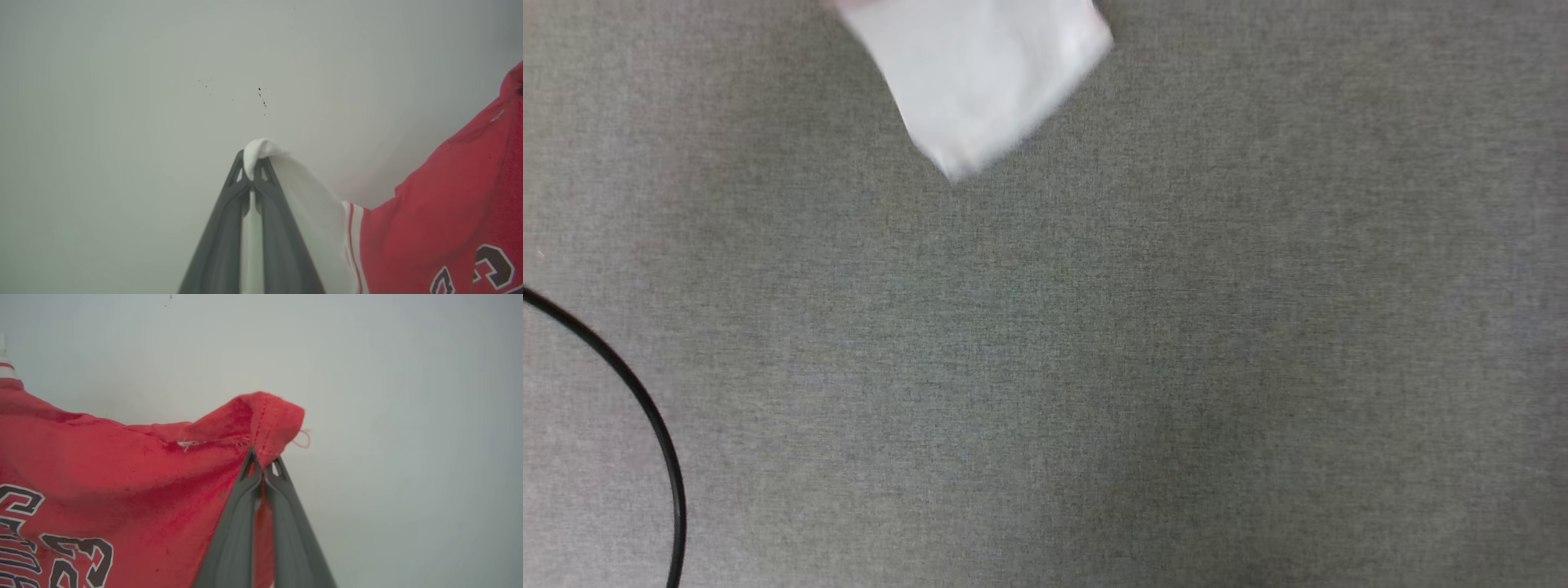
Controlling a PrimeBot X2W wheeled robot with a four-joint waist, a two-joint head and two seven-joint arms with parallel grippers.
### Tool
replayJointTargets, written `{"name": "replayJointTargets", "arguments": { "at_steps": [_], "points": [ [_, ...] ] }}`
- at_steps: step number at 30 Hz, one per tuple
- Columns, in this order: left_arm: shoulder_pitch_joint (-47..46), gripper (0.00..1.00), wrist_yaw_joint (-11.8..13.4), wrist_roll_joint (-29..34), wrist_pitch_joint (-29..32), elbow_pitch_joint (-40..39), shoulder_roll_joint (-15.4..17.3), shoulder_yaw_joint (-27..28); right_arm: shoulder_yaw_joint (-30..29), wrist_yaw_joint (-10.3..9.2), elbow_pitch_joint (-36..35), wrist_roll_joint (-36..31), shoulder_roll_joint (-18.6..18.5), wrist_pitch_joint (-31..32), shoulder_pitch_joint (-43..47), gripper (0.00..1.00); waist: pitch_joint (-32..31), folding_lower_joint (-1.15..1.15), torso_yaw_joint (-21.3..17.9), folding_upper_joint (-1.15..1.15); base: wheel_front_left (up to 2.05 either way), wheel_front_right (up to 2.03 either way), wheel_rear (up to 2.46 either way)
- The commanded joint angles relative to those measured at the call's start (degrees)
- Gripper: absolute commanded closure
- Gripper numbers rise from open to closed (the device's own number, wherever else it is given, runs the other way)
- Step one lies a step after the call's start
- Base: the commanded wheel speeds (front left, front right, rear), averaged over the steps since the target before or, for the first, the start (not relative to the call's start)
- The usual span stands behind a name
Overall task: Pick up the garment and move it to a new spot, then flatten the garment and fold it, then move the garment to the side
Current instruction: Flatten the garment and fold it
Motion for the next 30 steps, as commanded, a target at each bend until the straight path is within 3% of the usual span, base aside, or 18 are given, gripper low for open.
{"name": "replayJointTargets", "arguments": {
  "at_steps": [1, 7, 11, 21, 30],
  "points": [
    [-3.24, 1.00, -0.66, 0.44, -0.69, 1.84, -0.84, -0.01, 0.56, -0.02, 1.17, -0.84, 0.68, -0.35, -2.81, 1.00, 1.26, -0.01, 0.40, 0.00, 0.00, 0.00, 0.00],
    [-12.62, 1.00, -2.35, 1.55, -3.01, 9.08, -3.50, -0.33, 2.74, -0.02, 6.07, -2.46, 2.12, -2.17, -11.35, 1.00, 2.83, -0.01, 0.82, 0.00, 0.00, 0.00, 0.00],
    [-13.20, 1.00, -3.31, 1.71, -4.43, 13.25, -4.64, -1.44, 6.06, -0.02, 8.89, -0.86, 1.95, -3.48, -11.26, 1.00, 3.13, -0.01, 1.17, 0.00, 0.00, 0.00, 0.00],
    [-0.07, 1.00, -4.73, 0.39, -10.06, 20.66, -6.82, -5.06, 12.91, -0.02, 14.52, 6.71, 0.79, -8.99, 1.24, 1.00, 1.07, -0.01, 1.07, 0.00, 0.00, 0.00, 0.00],
    [19.73, 1.00, -3.29, -1.54, -15.01, 20.40, -6.72, -7.52, 21.65, -0.02, 15.13, 11.06, -0.67, -14.69, 17.63, 1.00, -4.52, -0.01, 0.73, 0.00, 0.00, 0.00, 0.00]
  ]
}}
